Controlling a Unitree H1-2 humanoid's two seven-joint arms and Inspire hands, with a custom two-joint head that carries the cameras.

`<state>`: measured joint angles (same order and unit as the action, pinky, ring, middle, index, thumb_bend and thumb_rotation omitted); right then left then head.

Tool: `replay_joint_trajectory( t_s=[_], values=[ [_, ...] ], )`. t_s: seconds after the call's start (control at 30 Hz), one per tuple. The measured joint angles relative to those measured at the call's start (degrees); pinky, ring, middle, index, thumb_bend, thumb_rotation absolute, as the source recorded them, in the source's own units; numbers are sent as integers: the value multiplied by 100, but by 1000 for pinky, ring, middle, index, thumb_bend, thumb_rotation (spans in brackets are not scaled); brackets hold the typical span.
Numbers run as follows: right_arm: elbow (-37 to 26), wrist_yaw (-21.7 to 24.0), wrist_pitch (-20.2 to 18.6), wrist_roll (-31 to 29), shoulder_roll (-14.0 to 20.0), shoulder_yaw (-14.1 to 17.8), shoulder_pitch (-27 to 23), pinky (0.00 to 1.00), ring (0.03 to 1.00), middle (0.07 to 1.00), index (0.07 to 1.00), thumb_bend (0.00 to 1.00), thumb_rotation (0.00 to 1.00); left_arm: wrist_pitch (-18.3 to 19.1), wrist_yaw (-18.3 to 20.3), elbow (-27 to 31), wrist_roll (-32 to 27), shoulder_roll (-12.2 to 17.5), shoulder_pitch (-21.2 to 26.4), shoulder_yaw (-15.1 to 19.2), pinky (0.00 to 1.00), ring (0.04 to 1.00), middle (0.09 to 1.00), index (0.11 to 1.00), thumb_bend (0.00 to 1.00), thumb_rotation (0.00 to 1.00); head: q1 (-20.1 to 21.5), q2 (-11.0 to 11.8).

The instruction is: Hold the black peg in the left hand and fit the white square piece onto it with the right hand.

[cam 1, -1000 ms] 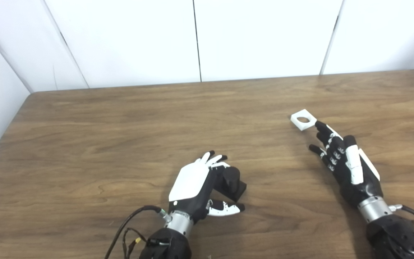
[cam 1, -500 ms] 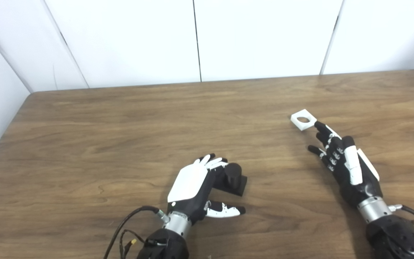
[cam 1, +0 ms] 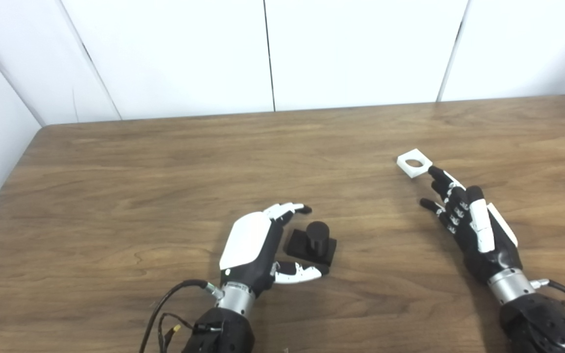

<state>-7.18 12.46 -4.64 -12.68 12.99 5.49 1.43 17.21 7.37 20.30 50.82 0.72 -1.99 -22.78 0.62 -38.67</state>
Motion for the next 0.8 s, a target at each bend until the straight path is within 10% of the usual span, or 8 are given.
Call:
replay_joint_trajectory(
  t_s=[0.8],
  values=[
    [5, 16, 41, 17, 48, -28, 18, 880, 996, 985, 915, 725, 1000, 215, 503, -199, 59, 141, 306, 155, 843, 941, 891, 731, 865, 198, -35, -26]
  ],
)
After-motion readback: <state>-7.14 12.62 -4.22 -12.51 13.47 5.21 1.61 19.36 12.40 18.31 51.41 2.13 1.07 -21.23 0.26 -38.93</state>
